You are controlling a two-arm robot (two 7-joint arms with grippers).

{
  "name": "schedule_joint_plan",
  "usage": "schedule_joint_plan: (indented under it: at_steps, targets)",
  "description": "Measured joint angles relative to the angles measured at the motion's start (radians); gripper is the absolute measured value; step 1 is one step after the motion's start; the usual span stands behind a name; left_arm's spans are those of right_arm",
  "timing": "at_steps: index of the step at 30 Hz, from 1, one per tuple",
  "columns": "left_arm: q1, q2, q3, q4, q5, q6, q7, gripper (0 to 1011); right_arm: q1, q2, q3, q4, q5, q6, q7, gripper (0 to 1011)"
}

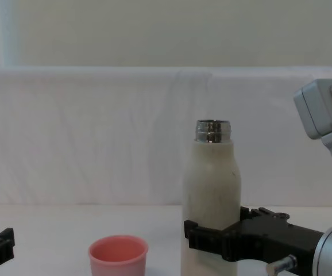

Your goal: Grasp the thermos with one hand and pour water into the cup lid.

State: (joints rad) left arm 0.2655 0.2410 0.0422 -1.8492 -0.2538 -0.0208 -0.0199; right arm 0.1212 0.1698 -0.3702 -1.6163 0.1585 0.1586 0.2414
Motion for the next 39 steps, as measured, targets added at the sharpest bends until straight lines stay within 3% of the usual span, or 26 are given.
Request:
schedule_joint_plan:
  at_steps: [39]
  targets:
    - [0.0,0.0,0.0,0.0,0.0,0.0,0.0,1001,0.051,-0.037,-0.009,0.081,0.009,-0.022,0.002,1003]
